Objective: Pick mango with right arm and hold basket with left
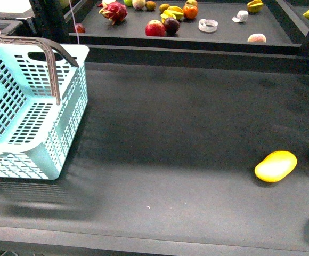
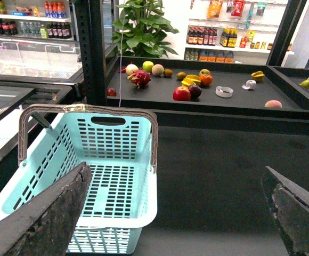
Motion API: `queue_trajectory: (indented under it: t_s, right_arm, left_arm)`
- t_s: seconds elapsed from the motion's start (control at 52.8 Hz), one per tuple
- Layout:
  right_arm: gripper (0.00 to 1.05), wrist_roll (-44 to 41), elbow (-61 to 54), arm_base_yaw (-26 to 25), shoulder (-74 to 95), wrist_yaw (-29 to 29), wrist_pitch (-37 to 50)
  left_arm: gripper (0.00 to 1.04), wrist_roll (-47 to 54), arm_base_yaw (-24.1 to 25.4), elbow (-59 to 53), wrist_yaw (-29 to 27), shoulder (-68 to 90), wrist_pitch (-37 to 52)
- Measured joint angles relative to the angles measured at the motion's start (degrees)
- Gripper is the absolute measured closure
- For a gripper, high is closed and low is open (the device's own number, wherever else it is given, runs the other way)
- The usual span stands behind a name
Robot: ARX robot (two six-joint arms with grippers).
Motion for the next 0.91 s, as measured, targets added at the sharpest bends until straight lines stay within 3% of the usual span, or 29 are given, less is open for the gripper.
queue_trajectory:
  t_s: [0.776,0.795,0.852,0.909]
  right_arm:
    - [0.08,0.0,0.0,0.0,0.0,0.0,0.0]
    - [0.08,0.0,0.0,0.0,0.0,0.0,0.0]
    - [0.08,0.0,0.0,0.0,0.0,0.0,0.0]
    - [0.08,0.0,0.0,0.0,0.0,0.0,0.0]
  left_arm:
    - [0.08,0.0,-0.1,0.0,-0.5,0.1,0.0]
    - [0.08,-0.7,-1.2,0.0,-3.6,0.5,0.7]
    - [0.08,-4.7,-6.8,0.0,-19.6,3.7,5.0]
    - [0.08,-7.9,-10.4,0.1,-29.9,7.8,7.7]
